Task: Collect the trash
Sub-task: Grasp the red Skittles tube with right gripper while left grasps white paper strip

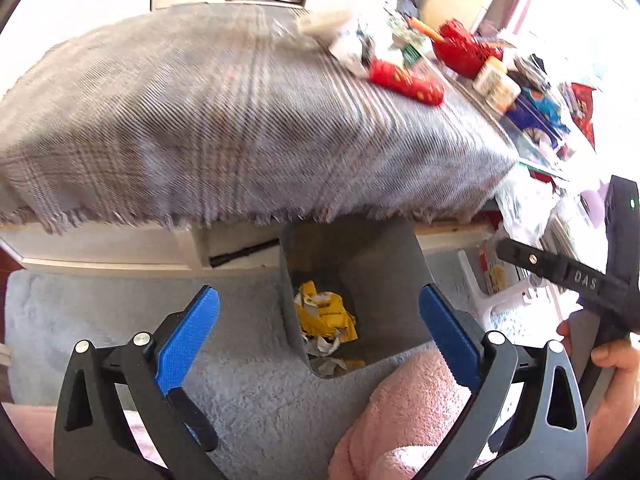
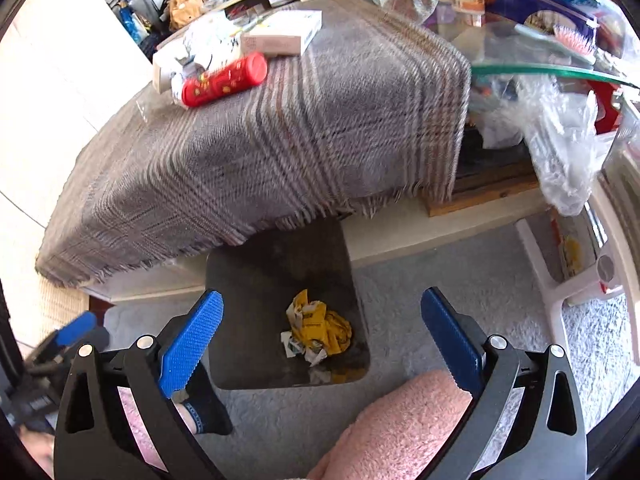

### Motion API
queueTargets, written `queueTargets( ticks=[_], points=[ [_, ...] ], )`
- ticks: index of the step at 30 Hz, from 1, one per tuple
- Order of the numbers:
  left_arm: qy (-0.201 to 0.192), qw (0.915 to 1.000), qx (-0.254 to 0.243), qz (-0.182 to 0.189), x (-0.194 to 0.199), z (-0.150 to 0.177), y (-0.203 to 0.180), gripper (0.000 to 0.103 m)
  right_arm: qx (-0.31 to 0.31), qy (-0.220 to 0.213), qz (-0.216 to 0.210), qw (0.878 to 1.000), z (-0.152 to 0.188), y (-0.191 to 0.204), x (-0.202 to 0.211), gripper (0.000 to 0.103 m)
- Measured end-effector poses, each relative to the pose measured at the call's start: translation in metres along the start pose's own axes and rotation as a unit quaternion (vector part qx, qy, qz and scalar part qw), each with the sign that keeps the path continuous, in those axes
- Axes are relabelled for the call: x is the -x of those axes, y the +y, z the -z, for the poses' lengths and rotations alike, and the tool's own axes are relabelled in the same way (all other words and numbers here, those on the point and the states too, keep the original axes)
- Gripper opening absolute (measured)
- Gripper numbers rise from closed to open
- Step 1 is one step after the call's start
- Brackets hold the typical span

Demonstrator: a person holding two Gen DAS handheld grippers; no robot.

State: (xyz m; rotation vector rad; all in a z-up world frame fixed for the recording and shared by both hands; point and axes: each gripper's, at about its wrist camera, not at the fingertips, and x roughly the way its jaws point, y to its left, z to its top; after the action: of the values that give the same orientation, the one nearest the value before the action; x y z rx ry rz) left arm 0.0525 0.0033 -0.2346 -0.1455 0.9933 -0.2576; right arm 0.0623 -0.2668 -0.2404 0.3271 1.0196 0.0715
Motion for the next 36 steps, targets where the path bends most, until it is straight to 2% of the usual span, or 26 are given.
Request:
queueTargets(
  ticks=[3,8,15,17,18,20,23,36],
  points=[
    [-0.009,0.9999,0.0,-0.007,0.014,-0.019,0.002,0.095,0.01,-0.015,-0.003,1.0,-0.009,0.001,0.009,0.1],
    [-0.036,0.9986,-0.029,-0.024,0.032,-0.055,-0.008,0.095,0.045,-0.047,-0.003,0.998,-0.034,0.014,0.026,0.1],
    [-0.052,0.9962,-0.043,-0.055,0.029,-0.105,-0.024,0.095,0.104,-0.079,-0.001,0.991,-0.072,0.042,0.031,0.1],
    [-0.054,0.9957,-0.046,-0.061,0.024,-0.118,-0.027,0.094,0.135,-0.087,0.011,0.987,-0.081,0.052,0.028,0.099],
    [-0.053,0.9957,-0.044,-0.062,0.022,-0.123,-0.027,0.09,0.148,-0.088,0.016,0.985,-0.086,0.056,0.025,0.098],
    [-0.047,0.9962,-0.04,-0.062,0.014,-0.135,-0.029,0.084,0.161,-0.084,0.015,0.983,-0.094,0.061,0.018,0.093],
    [-0.041,0.9965,-0.037,-0.062,0.004,-0.149,-0.032,0.082,0.169,-0.068,0.003,0.983,-0.109,0.064,0.002,0.082],
    [-0.014,0.9966,-0.03,-0.075,-0.041,-0.196,-0.034,0.082,0.24,-0.022,-0.013,0.97,-0.149,0.082,-0.062,0.082]
  ],
)
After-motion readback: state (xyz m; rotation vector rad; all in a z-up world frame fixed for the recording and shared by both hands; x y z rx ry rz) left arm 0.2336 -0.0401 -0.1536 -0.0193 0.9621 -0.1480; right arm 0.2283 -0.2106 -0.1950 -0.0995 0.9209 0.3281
